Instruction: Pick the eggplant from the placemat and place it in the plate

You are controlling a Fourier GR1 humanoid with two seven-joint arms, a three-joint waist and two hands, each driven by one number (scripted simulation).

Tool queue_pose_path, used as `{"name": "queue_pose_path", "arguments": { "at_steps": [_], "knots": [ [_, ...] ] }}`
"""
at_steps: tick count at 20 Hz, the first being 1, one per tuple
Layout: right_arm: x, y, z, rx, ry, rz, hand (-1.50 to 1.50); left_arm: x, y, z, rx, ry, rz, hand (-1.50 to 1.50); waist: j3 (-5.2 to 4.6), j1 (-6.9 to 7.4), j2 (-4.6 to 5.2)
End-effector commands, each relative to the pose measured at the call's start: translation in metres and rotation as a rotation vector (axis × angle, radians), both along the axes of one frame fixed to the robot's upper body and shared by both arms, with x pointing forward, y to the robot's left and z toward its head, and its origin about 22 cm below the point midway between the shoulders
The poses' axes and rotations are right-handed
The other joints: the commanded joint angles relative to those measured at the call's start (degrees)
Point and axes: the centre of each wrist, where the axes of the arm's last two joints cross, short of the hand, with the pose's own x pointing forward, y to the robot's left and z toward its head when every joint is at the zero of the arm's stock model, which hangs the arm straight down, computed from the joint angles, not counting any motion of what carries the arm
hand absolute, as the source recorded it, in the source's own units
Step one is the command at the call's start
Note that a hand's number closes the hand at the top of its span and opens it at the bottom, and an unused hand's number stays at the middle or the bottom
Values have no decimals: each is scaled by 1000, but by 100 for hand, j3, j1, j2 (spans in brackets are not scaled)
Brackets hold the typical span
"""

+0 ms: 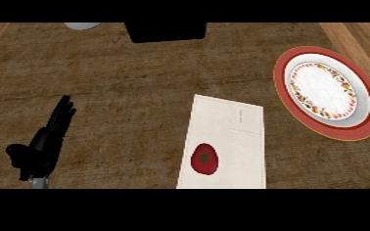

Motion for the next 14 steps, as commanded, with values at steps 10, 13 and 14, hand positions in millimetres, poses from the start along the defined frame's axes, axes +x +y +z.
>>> {"name": "queue_pose_path", "arguments": {
  "at_steps": [10, 13, 14],
  "knots": [
    [33, 54, -8, 87, 55, 67, 150, 28, -32, 3, 1, -26, -85, 0, 6, 570, 113],
    [57, 67, 2, 110, 47, 78, 150, 36, -35, 13, -7, -21, -99, 0, 7, 590, 115],
    [58, 80, -14, 103, 43, 107, 150, 44, -13, 8, -6, -1, -105, 0, 4, 544, 115]
  ]
}}
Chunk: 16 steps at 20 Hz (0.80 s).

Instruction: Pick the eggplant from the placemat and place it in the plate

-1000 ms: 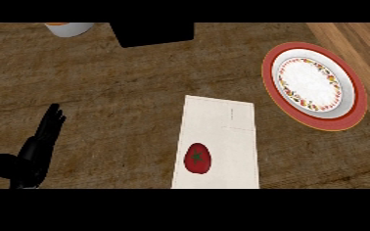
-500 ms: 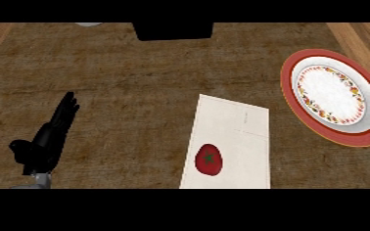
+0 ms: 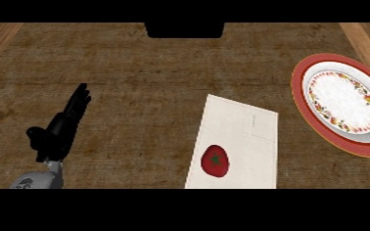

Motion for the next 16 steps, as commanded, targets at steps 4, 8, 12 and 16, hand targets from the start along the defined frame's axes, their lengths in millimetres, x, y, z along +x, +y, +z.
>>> {"name": "queue_pose_path", "arguments": {
  "at_steps": [4, 8, 12, 16],
  "knots": [
    [44, 49, -39, 19, 31, 29, 150, 0, 12, 8, 9, -5, -8, 0, 4, 63, 6],
    [83, 78, -46, 30, 37, 14, 150, -2, 8, -2, -4, -9, -17, 0, 3, 91, 13],
    [94, 69, -67, 248, -30, -116, -150, -5, 3, 8, 3, 2, -26, 0, 8, 98, 8],
    [109, 82, -89, 247, 26, -142, -150, -7, -4, -7, 3, -13, 3, 0, 4, 36, 3]
  ]
}}
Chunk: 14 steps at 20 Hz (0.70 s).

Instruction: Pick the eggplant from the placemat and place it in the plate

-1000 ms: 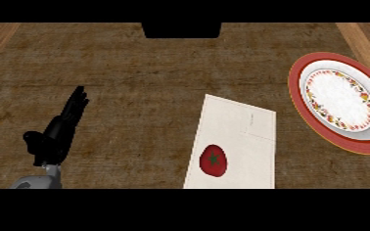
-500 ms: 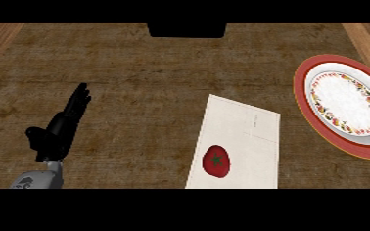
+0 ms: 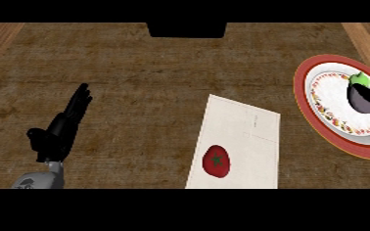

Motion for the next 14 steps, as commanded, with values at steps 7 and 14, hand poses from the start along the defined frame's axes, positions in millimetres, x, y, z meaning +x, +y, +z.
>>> {"name": "queue_pose_path", "arguments": {
  "at_steps": [7, 14],
  "knots": [
    [19, -5, -24, 231, -142, -86, -150, -4, 9, 3, -13, 22, 17, 0, 6, -40, -10],
    [-22, -54, -14, 480, -360, -104, -150, -8, 23, 9, -1, -1, 15, 0, 6, -151, -43]
  ]
}}
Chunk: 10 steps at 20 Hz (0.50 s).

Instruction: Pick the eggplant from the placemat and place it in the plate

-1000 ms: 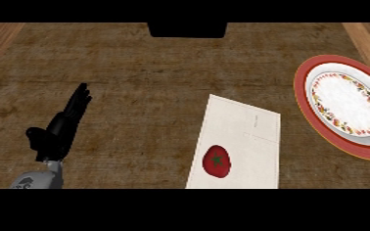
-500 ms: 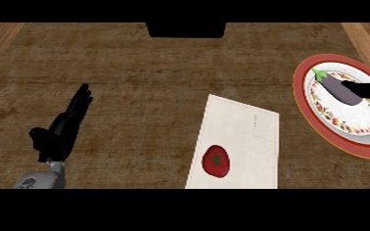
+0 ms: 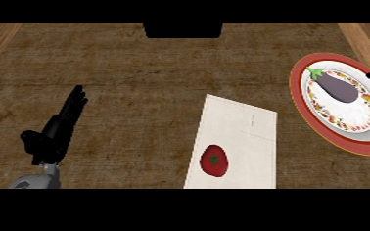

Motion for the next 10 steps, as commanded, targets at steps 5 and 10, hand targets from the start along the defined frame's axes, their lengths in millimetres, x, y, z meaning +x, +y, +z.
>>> {"name": "queue_pose_path", "arguments": {
  "at_steps": [5, 10],
  "knots": [
    [-82, -84, -11, 161, -175, -5, -150, -12, -7, -8, -10, 12, 5, 0, 3, -31, -4],
    [-138, -120, -37, 132, -166, 45, -150, 5, 3, 11, 5, -5, -2, 0, 5, 5, 4]
  ]
}}
